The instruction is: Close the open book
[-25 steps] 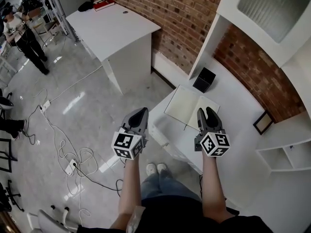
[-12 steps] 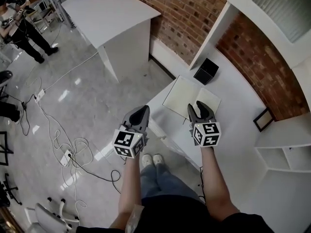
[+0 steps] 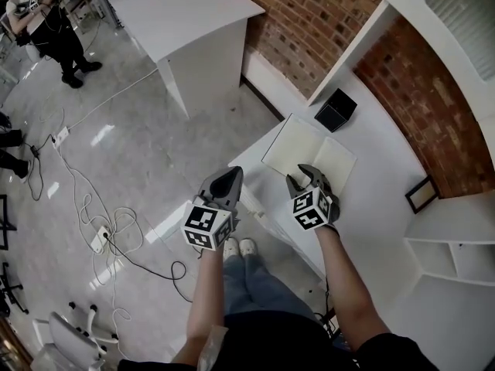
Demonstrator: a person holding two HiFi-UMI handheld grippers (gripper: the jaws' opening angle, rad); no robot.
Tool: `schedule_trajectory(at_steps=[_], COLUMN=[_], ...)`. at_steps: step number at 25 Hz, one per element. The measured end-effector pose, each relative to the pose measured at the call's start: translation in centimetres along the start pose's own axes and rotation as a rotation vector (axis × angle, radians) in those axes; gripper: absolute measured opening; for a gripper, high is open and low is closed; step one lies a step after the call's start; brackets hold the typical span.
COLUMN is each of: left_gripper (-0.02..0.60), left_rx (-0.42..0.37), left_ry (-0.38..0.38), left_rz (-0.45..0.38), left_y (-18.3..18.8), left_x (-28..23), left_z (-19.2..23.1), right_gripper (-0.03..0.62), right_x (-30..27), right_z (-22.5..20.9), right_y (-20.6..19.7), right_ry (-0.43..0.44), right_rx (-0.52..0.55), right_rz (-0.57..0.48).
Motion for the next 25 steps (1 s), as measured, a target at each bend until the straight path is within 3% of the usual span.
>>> schedule_trajectory(at_steps=[4,9,21,25], left_gripper=[0.009,0.009,0.009,0.009], left_rx=[0.004,0.008,0.026,0.024], left_ry=[0.01,0.02,0.045,0.039], left_rz=[0.006,0.011,0.018,0.018], left_y=[-0.4,-0.8,-0.9,-1.1], left_x=[0.0,0.3,0.7,0.6], left_z=[0.2,0.7,1.7,1.7], right_gripper=[0.14,0.14,0.138,0.093], right_x=[-1.5,-2.7,-3.9,-4.0], right_z=[2.0,3.2,3.6,4.3], right_y=[0.2,-0.2,0.0,0.0], right_ry=[0.038,0.037,-0.033,-0.054], right_rx=[0.19,0.3,0.36,0.38], right_rz=[0.077,0.164,0.26,0.288])
Point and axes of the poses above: the fingertips, and each gripper's own axes: x backward along the fingers, z to its left, y out of its top, the point moved 9 cm from there along x, backward along the fingers, and after that the axes turned 15 degrees about x, right-handed, at the moved point
